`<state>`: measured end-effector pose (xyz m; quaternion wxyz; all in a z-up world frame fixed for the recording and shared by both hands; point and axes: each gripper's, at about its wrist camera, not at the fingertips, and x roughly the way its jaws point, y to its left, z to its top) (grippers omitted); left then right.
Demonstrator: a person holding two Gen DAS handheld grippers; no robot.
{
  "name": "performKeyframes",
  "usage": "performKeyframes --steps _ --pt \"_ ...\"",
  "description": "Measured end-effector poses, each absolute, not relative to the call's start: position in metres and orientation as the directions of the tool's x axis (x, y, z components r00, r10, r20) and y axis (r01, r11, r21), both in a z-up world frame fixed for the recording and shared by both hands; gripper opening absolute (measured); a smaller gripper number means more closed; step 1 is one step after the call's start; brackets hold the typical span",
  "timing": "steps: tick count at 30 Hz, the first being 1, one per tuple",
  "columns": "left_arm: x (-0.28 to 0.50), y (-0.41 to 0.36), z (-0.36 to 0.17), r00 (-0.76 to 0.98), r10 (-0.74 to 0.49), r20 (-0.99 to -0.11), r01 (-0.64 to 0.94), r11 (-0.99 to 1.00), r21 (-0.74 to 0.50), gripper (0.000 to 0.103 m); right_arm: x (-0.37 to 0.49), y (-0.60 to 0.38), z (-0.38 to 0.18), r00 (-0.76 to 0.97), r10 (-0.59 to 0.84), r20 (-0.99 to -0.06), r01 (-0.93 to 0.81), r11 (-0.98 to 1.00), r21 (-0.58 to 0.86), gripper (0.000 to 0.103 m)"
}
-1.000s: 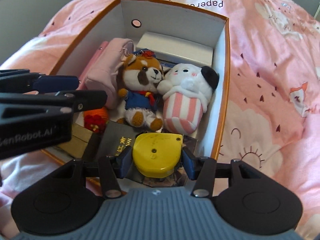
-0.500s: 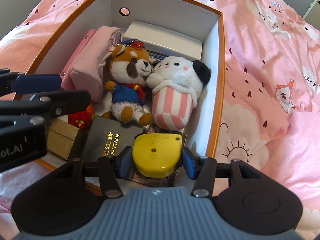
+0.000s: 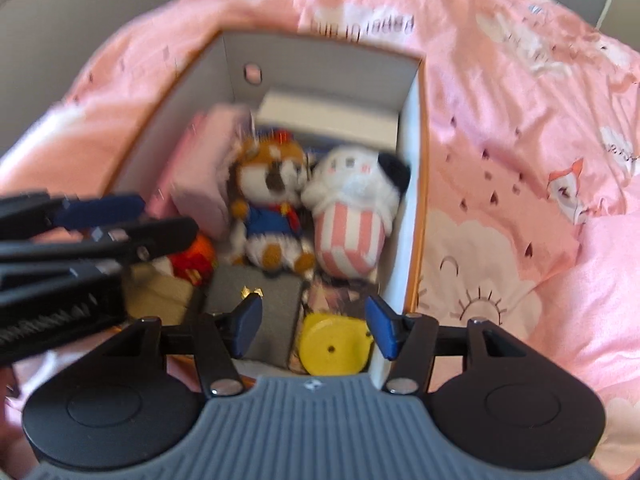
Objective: Organize objects
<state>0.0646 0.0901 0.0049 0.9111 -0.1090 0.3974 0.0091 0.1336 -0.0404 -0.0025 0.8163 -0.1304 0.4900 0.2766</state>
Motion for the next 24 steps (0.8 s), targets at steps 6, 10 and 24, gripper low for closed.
performKeyframes --steps 6,10,24 --pt "0.044 0.078 0.034 0.781 0.006 -0.624 -0.147 0.974 -0.175 0.063 0.117 -0.065 0.027 0.517 0.383 -0.765 -0.541 0.839 0.053 0.065" --pt "0.031 0.069 0.046 0.809 0.049 -0.586 -0.167 0.975 -0.15 0.063 0.099 -0.089 0.046 0.632 0.447 -0.633 -0.516 0.852 0.086 0.065" --pt "-0.001 0.051 0.069 0.859 0.202 -0.47 -0.244 0.969 -0.031 0.097 0.03 -0.122 0.071 0.767 0.514 -0.385 -0.509 0.852 0.124 0.081"
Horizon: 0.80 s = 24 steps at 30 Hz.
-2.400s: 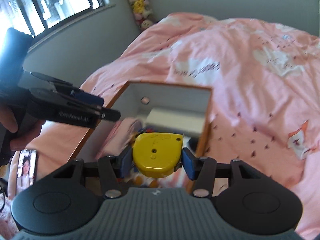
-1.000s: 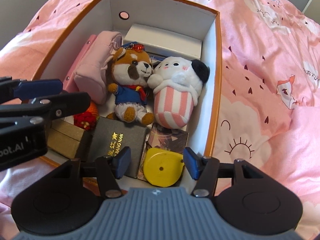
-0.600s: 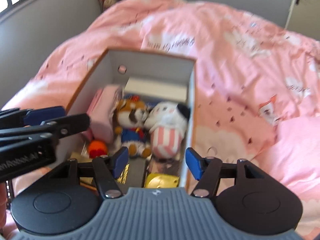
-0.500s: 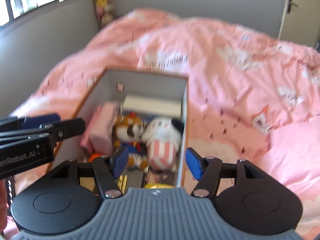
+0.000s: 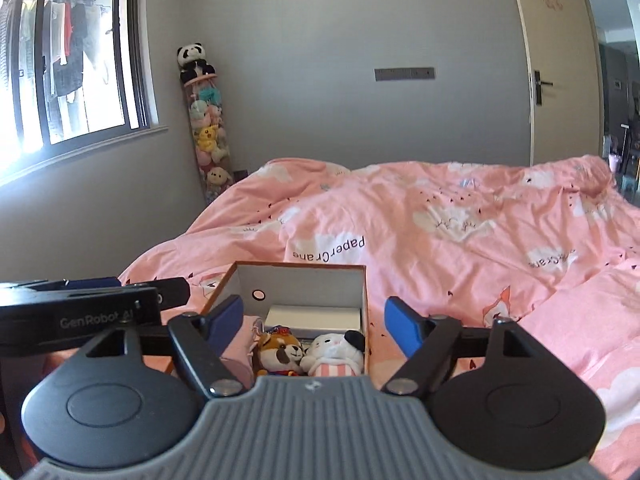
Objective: Organize objects
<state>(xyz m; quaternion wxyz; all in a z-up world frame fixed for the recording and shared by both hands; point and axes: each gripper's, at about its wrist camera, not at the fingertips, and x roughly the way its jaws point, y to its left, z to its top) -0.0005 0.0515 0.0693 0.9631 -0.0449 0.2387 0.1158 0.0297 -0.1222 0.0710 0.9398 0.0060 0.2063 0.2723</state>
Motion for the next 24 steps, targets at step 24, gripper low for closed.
performKeyframes --steps 24 --pt "0.015 0.067 -0.014 0.602 0.162 -0.782 -0.279 0.96 -0.016 0.097 0.068 -0.103 -0.005 0.565 0.409 -0.717 -0.481 0.869 0.116 0.092"
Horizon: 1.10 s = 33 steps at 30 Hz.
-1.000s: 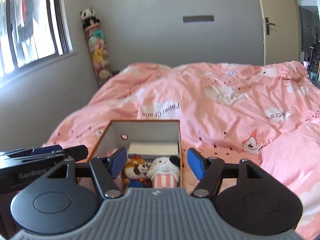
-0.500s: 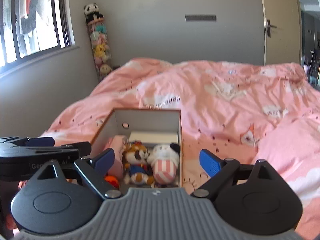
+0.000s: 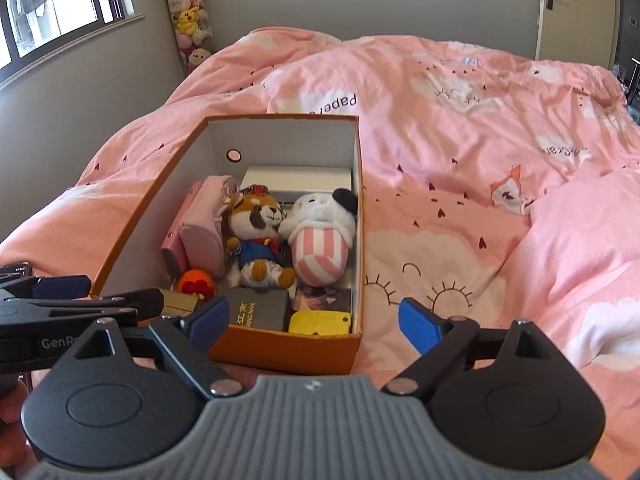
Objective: Organize objects
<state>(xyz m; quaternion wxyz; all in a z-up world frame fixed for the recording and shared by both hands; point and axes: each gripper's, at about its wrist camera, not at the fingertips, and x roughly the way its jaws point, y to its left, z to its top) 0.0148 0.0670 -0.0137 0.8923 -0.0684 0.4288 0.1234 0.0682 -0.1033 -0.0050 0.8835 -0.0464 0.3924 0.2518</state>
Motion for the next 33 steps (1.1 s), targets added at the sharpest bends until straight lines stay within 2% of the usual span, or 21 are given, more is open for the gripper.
performKeyframes --steps 33 --pt "0.0162 0.0684 -0.0118 0.59 0.18 -0.787 -0.283 0.959 0.007 0.097 0.0746 -0.1063 -0.0106 0.538 0.386 -0.749 -0.464 0.878 0.119 0.092"
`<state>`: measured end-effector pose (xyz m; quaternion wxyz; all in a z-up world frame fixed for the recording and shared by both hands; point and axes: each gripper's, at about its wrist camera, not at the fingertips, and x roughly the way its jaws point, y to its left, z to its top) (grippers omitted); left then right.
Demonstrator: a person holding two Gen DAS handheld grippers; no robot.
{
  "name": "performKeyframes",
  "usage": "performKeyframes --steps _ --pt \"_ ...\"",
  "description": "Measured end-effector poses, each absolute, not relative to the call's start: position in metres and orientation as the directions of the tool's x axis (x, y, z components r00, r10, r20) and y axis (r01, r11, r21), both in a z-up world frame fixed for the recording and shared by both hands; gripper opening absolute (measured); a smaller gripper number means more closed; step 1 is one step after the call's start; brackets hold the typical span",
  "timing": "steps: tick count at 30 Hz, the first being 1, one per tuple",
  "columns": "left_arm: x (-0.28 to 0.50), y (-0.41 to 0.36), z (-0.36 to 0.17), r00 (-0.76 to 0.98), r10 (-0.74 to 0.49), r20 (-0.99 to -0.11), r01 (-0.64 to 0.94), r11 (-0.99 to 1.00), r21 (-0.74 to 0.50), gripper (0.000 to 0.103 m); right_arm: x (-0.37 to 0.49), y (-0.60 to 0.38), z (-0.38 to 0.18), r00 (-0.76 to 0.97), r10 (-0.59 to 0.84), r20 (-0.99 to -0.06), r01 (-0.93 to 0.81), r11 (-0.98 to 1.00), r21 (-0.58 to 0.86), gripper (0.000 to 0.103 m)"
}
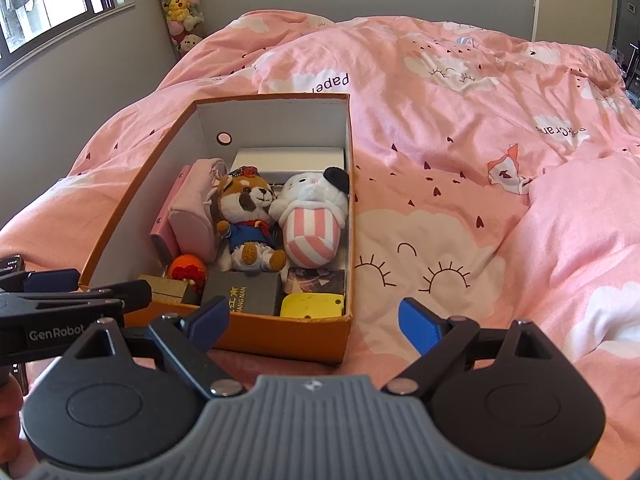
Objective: Organize objects
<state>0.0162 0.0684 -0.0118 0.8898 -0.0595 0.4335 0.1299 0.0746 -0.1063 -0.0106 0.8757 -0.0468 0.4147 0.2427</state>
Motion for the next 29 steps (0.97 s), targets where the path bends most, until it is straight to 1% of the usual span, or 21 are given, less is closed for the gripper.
performKeyframes --steps 5,15,29 --pt "0.015 0.07 -0.008 0.604 0.196 -0.772 -0.286 0.958 0.02 0.097 0.074 -0.106 -0.01 0.543 0.389 -0.745 -0.467 0.876 0.117 0.092" --pt "0.011 0.073 0.003 0.642 0.274 -0.716 -0.326 0.943 0.069 0.097 0.073 -0.106 -0.007 0.553 0.39 -0.737 -0.47 0.876 0.111 0.092" --pt "0.009 0.071 0.006 0.655 0.286 -0.699 -0.321 0.943 0.085 0.097 0.071 -0.107 -0.006 0.558 0.391 -0.732 -0.471 0.875 0.109 0.092"
